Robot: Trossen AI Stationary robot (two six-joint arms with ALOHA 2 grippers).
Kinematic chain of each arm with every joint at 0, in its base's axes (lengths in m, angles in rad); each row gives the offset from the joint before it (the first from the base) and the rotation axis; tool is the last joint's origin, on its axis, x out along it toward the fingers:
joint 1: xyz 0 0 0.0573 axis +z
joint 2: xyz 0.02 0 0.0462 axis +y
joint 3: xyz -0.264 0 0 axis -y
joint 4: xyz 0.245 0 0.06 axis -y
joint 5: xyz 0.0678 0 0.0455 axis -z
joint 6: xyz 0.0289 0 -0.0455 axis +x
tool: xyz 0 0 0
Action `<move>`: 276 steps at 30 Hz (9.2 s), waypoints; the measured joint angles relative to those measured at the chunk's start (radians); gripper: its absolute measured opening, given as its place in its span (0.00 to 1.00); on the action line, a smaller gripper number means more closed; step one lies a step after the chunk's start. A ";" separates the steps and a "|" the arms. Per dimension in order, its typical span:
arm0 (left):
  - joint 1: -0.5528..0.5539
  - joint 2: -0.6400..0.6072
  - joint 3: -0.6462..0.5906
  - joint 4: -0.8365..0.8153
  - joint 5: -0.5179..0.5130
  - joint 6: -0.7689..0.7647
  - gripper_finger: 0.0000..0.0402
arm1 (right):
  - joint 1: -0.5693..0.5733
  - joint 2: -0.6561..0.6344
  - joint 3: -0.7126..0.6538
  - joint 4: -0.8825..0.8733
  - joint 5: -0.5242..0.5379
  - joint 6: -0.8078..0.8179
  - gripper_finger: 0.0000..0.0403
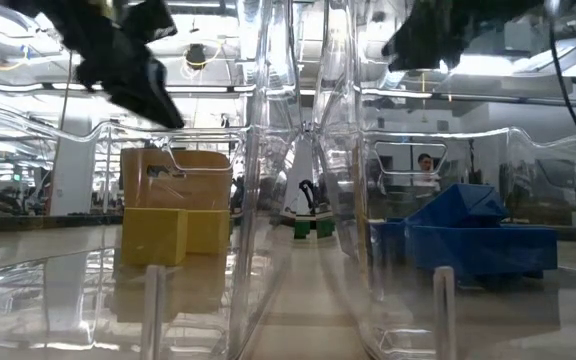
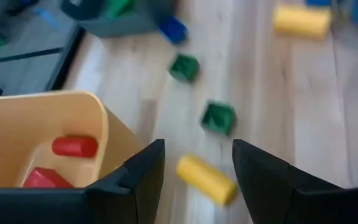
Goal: Sort blocks
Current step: Put the yellow block into the left transparent bin, then put the green block into the blue bin
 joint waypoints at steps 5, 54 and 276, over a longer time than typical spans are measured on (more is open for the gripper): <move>-0.024 0.000 0.001 -0.101 0.014 -0.008 0.45 | 0.102 -0.002 0.001 0.009 0.141 -0.048 0.70; 0.172 0.541 0.392 -0.504 0.200 1.215 0.47 | 0.179 -0.019 0.002 -0.013 0.257 -0.114 0.70; 0.396 0.965 0.901 -0.370 0.529 0.511 0.79 | 0.188 -0.019 0.002 -0.064 0.251 -0.053 0.70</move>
